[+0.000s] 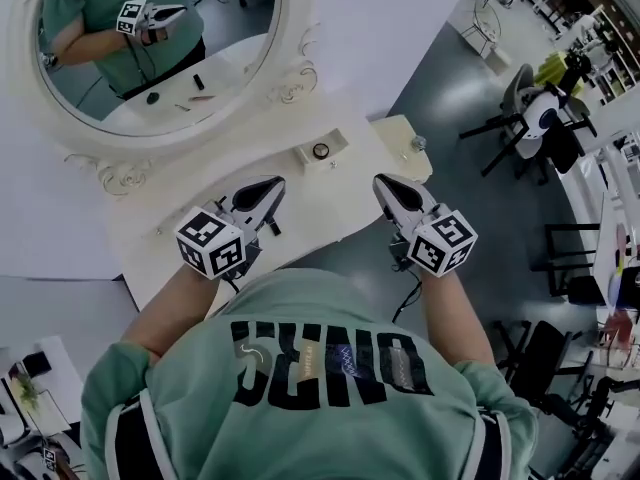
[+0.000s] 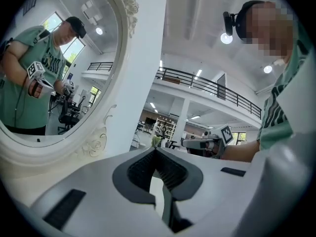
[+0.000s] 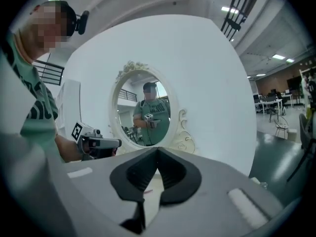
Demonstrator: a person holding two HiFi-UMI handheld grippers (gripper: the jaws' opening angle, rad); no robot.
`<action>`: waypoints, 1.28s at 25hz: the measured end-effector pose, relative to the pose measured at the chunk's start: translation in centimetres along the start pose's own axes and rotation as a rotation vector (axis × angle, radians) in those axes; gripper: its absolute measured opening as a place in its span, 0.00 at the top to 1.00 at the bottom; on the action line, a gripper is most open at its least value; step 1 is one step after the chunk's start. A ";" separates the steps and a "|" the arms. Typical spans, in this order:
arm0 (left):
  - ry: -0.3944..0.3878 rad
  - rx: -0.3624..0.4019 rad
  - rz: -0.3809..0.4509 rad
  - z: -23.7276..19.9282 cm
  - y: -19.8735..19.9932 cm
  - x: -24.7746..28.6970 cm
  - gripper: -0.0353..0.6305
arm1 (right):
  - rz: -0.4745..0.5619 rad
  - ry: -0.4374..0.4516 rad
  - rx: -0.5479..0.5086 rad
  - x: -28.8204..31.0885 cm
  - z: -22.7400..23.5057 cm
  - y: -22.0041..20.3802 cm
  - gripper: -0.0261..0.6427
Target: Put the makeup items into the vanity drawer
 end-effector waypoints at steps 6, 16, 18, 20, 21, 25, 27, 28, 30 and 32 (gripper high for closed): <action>0.009 0.007 0.017 0.9 0.3 -0.3 0.94 | 0.045 -0.044 0.014 -2.4 0.0 -0.4 0.95; 0.007 -0.001 0.010 1.2 -0.1 -0.5 0.94 | 0.060 -0.054 0.050 -2.5 0.1 -1.0 0.95; 0.009 -0.002 0.010 1.2 -0.1 -0.5 0.94 | 0.056 -0.054 0.050 -2.5 0.1 -1.0 0.95; 0.011 -0.001 0.009 1.1 -0.1 -0.6 0.94 | 0.053 -0.054 0.052 -2.4 0.1 -1.0 0.95; 0.011 -0.001 0.008 1.1 0.0 -0.6 0.94 | 0.051 -0.054 0.054 -2.4 0.1 -1.1 0.95; 0.012 -0.001 0.006 0.9 -0.1 -0.7 0.94 | 0.039 -0.053 0.046 -2.2 0.2 -1.3 0.95; 0.011 -0.001 0.004 0.9 -0.1 -0.6 0.94 | 0.038 -0.051 0.037 -2.1 0.1 -1.2 0.95; 0.011 -0.001 0.003 0.9 -0.1 -0.6 0.94 | 0.038 -0.050 0.034 -2.1 0.1 -1.1 0.95; 0.009 0.000 0.003 0.9 -0.1 -0.5 0.94 | 0.036 -0.049 0.028 -2.1 0.2 -1.1 0.95; 0.007 0.000 0.003 1.0 -0.1 -0.4 0.94 | 0.034 -0.049 0.023 -2.1 0.3 -1.1 0.95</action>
Point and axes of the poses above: the fingertips, and each gripper's own axes: x forward along the fingers, z to its right, y out of its top, the point moved 2 cm from there along -x, backward along the fingers, and after that the axes turned 10 degrees about z, right-handed, at the moved point
